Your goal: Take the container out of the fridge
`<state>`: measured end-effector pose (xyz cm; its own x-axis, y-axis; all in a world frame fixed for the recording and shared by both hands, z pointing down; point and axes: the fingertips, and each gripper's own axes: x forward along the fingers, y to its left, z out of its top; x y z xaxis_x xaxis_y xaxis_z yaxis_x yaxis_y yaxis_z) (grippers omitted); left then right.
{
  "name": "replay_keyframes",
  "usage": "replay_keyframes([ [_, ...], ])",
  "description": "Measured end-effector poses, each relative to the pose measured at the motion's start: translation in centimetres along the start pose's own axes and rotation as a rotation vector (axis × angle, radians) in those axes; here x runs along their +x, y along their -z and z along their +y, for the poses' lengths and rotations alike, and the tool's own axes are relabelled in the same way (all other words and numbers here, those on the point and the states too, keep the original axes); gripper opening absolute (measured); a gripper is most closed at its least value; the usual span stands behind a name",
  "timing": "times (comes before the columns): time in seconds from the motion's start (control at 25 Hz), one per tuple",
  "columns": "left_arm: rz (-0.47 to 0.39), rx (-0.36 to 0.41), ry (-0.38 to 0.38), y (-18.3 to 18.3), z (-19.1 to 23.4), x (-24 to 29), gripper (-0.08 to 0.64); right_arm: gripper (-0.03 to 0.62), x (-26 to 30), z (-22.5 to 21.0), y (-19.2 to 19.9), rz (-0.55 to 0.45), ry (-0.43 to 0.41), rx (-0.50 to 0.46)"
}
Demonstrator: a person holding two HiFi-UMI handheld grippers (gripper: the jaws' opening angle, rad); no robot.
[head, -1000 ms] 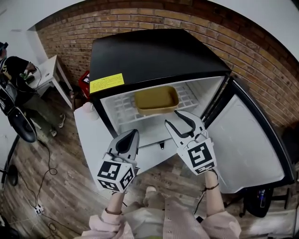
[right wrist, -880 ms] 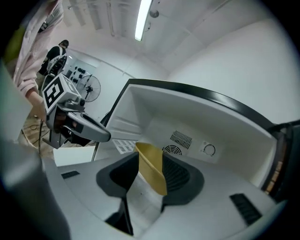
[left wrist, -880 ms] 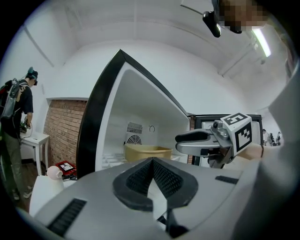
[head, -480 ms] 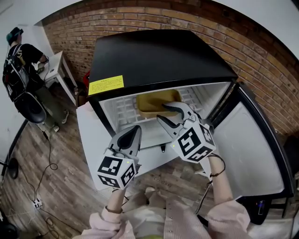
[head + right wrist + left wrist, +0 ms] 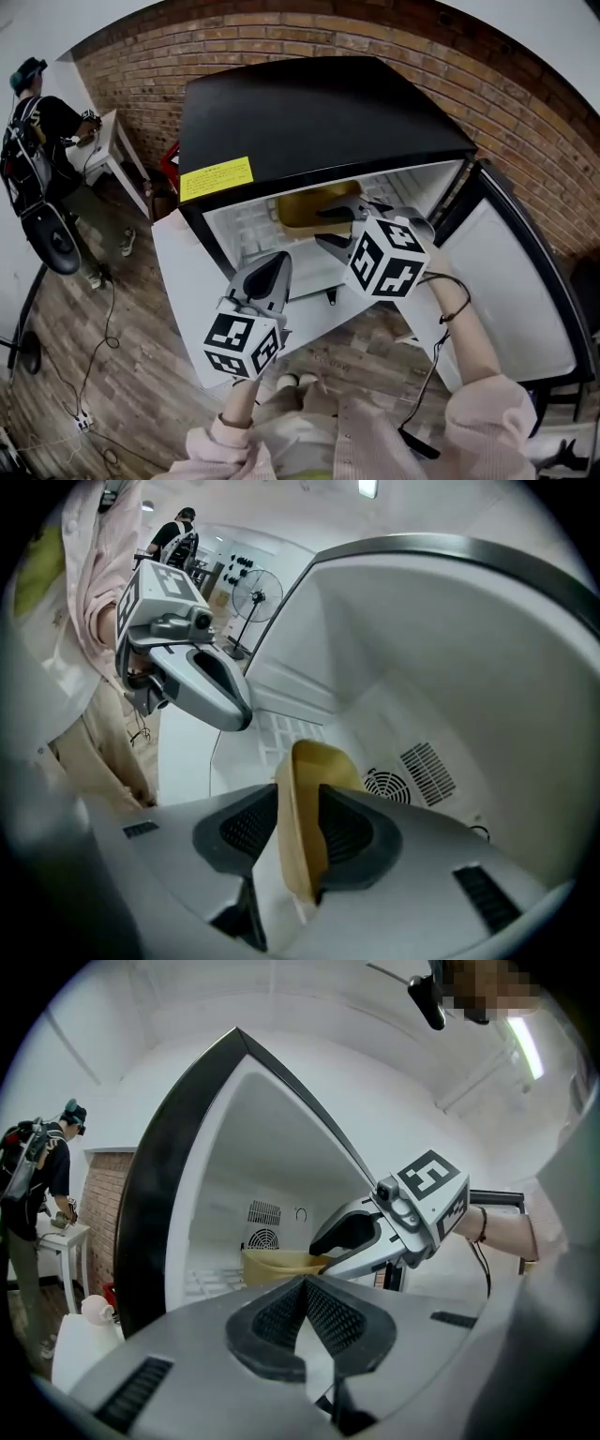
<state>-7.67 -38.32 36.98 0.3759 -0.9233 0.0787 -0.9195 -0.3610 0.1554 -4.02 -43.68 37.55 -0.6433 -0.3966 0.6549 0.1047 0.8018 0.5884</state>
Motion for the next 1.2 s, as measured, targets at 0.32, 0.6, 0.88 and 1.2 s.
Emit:
replay_keyframes([
  [0.32, 0.007, -0.011, 0.024, 0.1, 0.2, -0.1, -0.008, 0.090, 1.2, 0.7, 1.2, 0.078, -0.046, -0.053],
  [0.6, 0.006, -0.016, 0.032, 0.2, 0.4, -0.6, -0.008, 0.037, 1.4, 0.7, 1.1, 0.092, -0.041, -0.065],
  [0.88, 0.001, -0.014, 0.046, 0.1, 0.0, -1.1, -0.008, 0.026, 1.0, 1.1, 1.1, 0.099, -0.036, -0.083],
  [1.2, -0.016, 0.008, 0.068, -0.4, 0.0, -2.1, -0.009, 0.025, -0.7, 1.1, -0.1, 0.060, 0.061, -0.056],
])
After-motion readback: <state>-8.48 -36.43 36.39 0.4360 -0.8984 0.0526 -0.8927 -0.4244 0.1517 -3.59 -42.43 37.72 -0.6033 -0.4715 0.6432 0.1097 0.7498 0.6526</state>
